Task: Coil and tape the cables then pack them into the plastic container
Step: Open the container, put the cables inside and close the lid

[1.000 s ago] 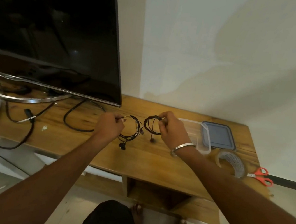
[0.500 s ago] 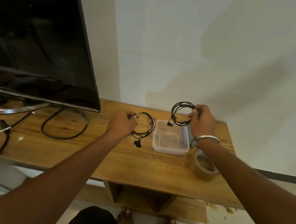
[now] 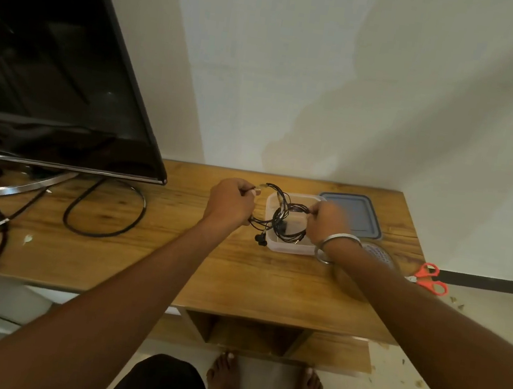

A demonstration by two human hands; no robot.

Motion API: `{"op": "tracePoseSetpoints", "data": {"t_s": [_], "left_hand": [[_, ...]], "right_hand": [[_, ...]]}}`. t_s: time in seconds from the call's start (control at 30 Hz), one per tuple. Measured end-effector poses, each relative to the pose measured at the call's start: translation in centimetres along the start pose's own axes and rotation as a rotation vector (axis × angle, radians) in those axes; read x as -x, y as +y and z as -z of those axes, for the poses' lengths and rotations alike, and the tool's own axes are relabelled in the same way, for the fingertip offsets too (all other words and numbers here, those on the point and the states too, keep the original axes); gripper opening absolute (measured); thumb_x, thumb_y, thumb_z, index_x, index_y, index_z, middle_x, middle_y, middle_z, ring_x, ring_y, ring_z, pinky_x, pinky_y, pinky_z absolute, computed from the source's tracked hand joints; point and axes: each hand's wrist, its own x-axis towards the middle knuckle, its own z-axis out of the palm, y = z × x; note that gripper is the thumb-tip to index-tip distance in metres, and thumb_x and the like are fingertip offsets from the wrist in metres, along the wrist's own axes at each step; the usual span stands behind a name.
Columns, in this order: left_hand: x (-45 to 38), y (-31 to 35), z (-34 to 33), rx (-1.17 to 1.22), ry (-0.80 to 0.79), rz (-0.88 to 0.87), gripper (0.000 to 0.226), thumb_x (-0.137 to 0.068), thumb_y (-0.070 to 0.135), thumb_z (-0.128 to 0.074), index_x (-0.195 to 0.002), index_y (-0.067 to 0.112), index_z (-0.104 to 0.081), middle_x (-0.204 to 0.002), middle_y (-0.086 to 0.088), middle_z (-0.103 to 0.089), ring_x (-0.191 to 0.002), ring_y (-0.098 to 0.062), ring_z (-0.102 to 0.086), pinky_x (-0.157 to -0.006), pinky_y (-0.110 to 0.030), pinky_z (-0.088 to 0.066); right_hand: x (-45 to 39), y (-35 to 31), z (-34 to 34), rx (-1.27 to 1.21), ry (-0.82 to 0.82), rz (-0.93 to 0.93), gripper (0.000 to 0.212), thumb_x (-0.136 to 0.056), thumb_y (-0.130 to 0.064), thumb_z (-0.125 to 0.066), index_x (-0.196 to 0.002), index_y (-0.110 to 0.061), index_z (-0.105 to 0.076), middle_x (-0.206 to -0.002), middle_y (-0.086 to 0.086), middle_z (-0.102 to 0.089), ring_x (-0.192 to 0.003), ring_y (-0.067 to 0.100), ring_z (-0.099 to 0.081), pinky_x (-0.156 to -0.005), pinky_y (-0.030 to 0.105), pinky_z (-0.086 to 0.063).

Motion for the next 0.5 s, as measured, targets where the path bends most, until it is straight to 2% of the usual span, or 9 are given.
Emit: {"op": "tracePoseSetpoints", "data": {"t_s": [0.07, 0.17, 0.33, 0.43, 0.5], "left_hand": [[-0.1, 0.3, -0.7, -0.003, -0.015, -0.001, 0.022, -0.098, 0.013, -0.055, -0.116, 0.008, -0.067, -0.095, -0.004, -0.063, -0.063, -0.009, -0.059, -0.059, -0.027, -0.059], [-0.4, 0.9, -1.8, -0.004, -0.045, 0.0, 0.021, -0.097, 0.013, -0.057, -0.114, 0.007, -0.067, -0.1, -0.007, -0.064, -0.063, -0.012, -0.061, -0.059, -0.029, -0.061], [-0.8, 1.8, -4.3, 0.01, -0.101, 0.027, 0.02, -0.096, 0.011, -0.058, -0.114, 0.005, -0.067, -0.109, -0.011, -0.065, -0.059, -0.011, -0.062, -0.052, -0.026, -0.059], [-0.9, 2.4, -5.8, 0.001, -0.134, 0.044, 0.02, -0.097, 0.006, -0.056, -0.113, 0.002, -0.066, -0.114, -0.013, -0.063, -0.064, -0.018, -0.064, -0.048, -0.022, -0.057], [-0.8, 2.7, -6.6, -0.035, -0.142, 0.051, 0.021, -0.097, 0.003, -0.054, -0.114, 0.001, -0.065, -0.117, -0.012, -0.06, -0.07, -0.024, -0.066, -0.051, -0.024, -0.058]], "right_hand": [[0.2, 0.1, 0.1, 0.127, -0.028, 0.013, 0.021, -0.091, -0.006, -0.052, -0.108, 0.0, -0.064, -0.104, 0.016, -0.065, -0.095, 0.028, -0.062, -0.081, 0.031, -0.049], [0.3, 0.4, 0.6, 0.188, -0.028, 0.041, 0.023, -0.091, -0.004, -0.052, -0.111, 0.0, -0.062, -0.109, 0.016, -0.064, -0.099, 0.028, -0.061, -0.084, 0.031, -0.049], [0.1, 1.6, 3.4, 0.099, -0.004, 0.081, 0.03, -0.092, -0.005, -0.047, -0.119, -0.006, -0.062, -0.116, 0.013, -0.064, -0.105, 0.027, -0.06, -0.093, 0.033, -0.048], [0.0, 3.4, 4.9, 0.021, 0.099, 0.133, 0.027, -0.089, 0.001, -0.046, -0.107, 0.0, -0.066, -0.111, 0.017, -0.067, -0.101, 0.029, -0.062, -0.091, 0.034, -0.049], [-0.1, 4.5, 5.6, 0.007, 0.125, 0.124, 0.028, -0.089, 0.001, -0.047, -0.111, 0.0, -0.064, -0.115, 0.016, -0.065, -0.107, 0.028, -0.06, -0.095, 0.035, -0.048]]}}
